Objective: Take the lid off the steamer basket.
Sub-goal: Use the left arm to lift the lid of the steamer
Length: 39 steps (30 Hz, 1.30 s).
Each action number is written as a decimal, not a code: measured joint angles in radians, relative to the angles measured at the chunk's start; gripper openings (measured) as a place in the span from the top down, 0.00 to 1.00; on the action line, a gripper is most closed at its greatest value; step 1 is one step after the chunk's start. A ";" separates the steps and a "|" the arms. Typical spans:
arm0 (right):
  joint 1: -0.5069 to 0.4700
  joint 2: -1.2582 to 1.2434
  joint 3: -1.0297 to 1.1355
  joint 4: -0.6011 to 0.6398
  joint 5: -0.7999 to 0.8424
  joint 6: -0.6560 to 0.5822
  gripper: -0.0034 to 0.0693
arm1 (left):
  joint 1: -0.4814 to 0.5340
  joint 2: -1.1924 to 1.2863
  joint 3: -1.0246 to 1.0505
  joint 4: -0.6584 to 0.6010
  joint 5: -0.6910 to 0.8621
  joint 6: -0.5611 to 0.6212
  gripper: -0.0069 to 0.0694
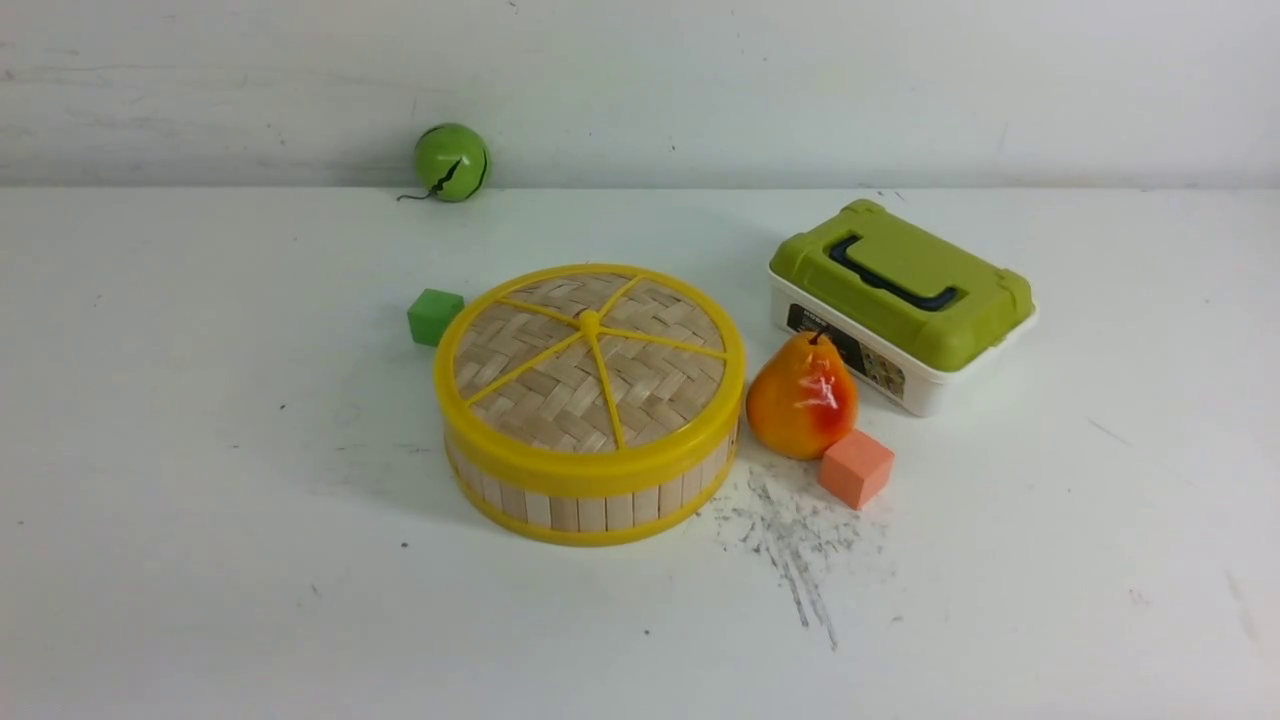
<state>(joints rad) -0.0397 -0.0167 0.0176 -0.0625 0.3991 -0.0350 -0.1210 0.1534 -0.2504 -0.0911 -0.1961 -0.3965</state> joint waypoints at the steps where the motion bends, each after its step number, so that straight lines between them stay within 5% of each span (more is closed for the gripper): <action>1: 0.000 0.000 0.000 0.000 0.000 0.000 0.62 | 0.000 0.081 -0.082 0.001 0.125 0.023 0.85; 5: 0.000 0.000 0.000 0.000 0.000 0.000 0.62 | 0.000 0.339 -0.275 0.003 0.368 0.094 0.92; 13: 0.000 0.000 0.000 0.000 0.000 0.000 0.62 | 0.000 0.751 -0.472 0.054 0.490 0.150 0.92; 18: 0.000 0.000 0.000 0.000 0.000 0.000 0.62 | 0.000 0.966 -0.661 0.049 0.703 0.207 0.92; 27: 0.000 0.000 0.000 0.000 0.000 0.000 0.62 | -0.023 1.228 -0.941 -0.156 0.995 0.347 0.92; 39: 0.000 0.000 0.000 0.000 0.000 0.000 0.62 | -0.298 1.582 -1.347 -0.156 1.135 0.362 0.92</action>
<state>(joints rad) -0.0397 -0.0167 0.0176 -0.0625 0.3991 -0.0350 -0.4191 1.7356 -1.5972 -0.2470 0.9390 -0.0345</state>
